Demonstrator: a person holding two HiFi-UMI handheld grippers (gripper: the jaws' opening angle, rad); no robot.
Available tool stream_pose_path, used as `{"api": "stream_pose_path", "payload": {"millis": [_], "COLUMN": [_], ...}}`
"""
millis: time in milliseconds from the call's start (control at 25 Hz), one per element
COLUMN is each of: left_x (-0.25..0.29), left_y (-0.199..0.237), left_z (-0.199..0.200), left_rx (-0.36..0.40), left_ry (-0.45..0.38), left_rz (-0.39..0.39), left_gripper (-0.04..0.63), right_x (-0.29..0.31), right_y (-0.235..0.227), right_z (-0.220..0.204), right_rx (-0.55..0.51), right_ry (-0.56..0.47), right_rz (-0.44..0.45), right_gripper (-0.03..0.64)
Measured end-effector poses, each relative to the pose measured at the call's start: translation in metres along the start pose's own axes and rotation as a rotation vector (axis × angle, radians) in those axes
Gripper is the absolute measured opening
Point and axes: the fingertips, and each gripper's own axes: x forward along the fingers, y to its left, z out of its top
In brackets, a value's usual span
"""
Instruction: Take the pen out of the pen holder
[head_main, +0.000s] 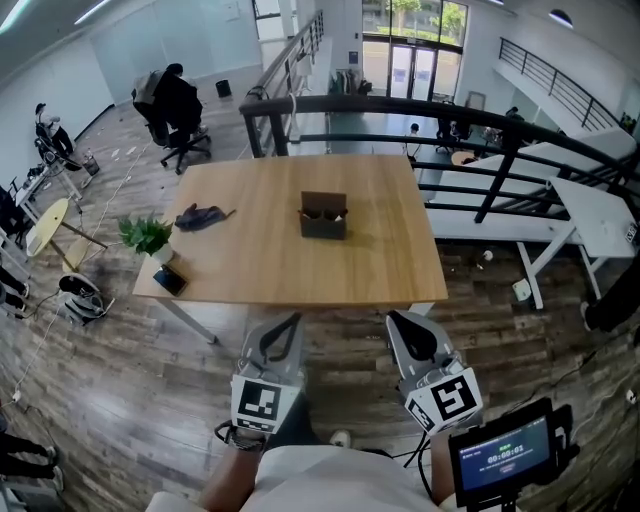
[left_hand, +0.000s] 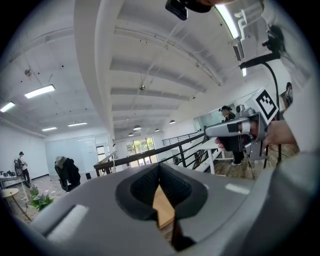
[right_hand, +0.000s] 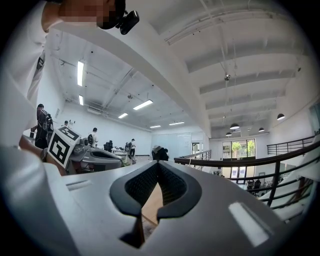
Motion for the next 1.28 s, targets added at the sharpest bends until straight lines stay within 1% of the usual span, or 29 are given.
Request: {"api": "stream_pose_path", "payload": {"millis": [240,440,720,920,1120,1280], "left_x": [0.018,0.049,0.110,0.145,0.176,0.194], "left_y": [0.010,0.020,0.051,0.075,0.092,0.105], "left_z": [-0.011,-0.014,-0.027,-0.035,-0.041,-0.049], "left_rx": [-0.006,-0.007,-0.024,-0.044,-0.050,-0.055], "left_ry": [0.004,-0.004,-0.006,0.000,0.004,0.012], "left_rz": [-0.029,-0.067,-0.115,-0.139,-0.161,-0.173], "left_gripper": [0.000,0.000,0.000,0.000,0.000,0.000], "right_x": [0.014,0.035,0.089,0.121,0.150,0.172], "right_y": [-0.009,-0.021,-0.051,-0.074,-0.099,-0.109], "right_z": [-0.014,-0.018,-0.031,-0.030,-0.031,-0.035], "right_rx": [0.003,-0.007,-0.016,-0.014,-0.018,-0.014], "right_ry": [0.026,0.056,0.096,0.105,0.112,0.116], "right_rz": [-0.031,-0.049,-0.081,-0.111,-0.138,-0.140], "right_gripper": [0.002,0.003,0.003,0.003,0.003,0.003]}}
